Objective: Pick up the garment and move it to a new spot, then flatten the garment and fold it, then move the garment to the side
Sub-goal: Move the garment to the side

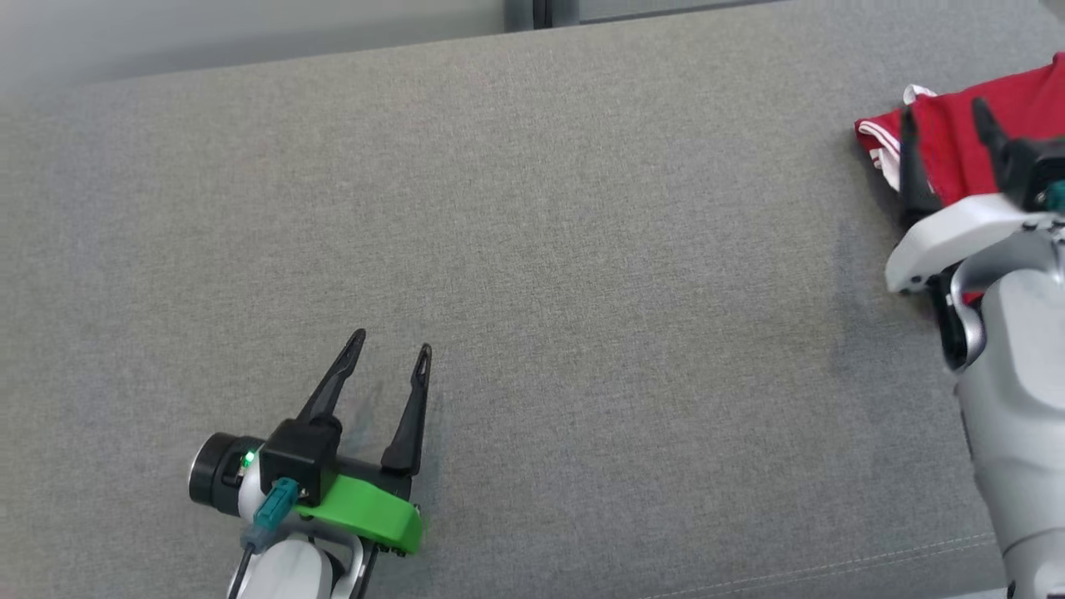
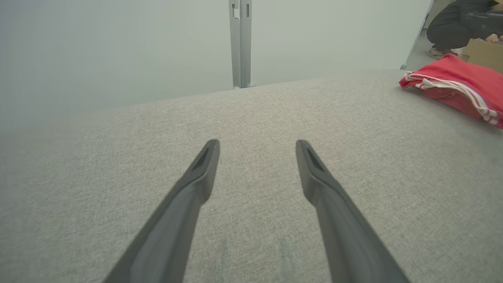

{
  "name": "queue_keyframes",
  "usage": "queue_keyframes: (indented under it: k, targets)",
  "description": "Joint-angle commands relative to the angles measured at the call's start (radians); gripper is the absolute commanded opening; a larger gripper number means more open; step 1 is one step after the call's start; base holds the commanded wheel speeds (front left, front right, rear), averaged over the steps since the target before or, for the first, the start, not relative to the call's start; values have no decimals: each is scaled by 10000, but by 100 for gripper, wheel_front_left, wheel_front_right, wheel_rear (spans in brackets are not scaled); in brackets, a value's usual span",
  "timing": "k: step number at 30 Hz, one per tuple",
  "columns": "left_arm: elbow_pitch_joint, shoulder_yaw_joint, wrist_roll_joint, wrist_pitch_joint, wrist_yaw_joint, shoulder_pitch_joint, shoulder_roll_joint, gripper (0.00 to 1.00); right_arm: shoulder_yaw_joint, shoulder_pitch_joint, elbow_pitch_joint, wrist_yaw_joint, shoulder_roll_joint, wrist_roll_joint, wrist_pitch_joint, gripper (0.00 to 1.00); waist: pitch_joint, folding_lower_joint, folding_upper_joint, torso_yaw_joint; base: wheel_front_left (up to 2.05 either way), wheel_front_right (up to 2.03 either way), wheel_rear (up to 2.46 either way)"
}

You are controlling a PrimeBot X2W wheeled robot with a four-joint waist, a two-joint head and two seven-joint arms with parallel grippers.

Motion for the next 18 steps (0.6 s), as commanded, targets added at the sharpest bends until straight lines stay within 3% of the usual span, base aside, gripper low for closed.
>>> queue_keyframes:
  k: [1, 12, 18]
  targets:
    - [76, 225, 61, 9, -28, 233, -8, 100, 304, 657, -329, -12, 142, 306, -36, 100, -609, 0, 0, 146, 0, 0, 0]
    - [416, 1248, -56, 9, 172, 1198, -79, 100, 417, 3265, -1217, -12, 876, 1441, -37, 100, -1736, 0, 0, 496, 0, 0, 0]
    - [552, 1841, -25, 9, 296, 1609, -107, 100, 460, 4352, -1597, -10, 1161, 1464, -38, 100, -2147, 0, 0, 615, 0, 0, 0]
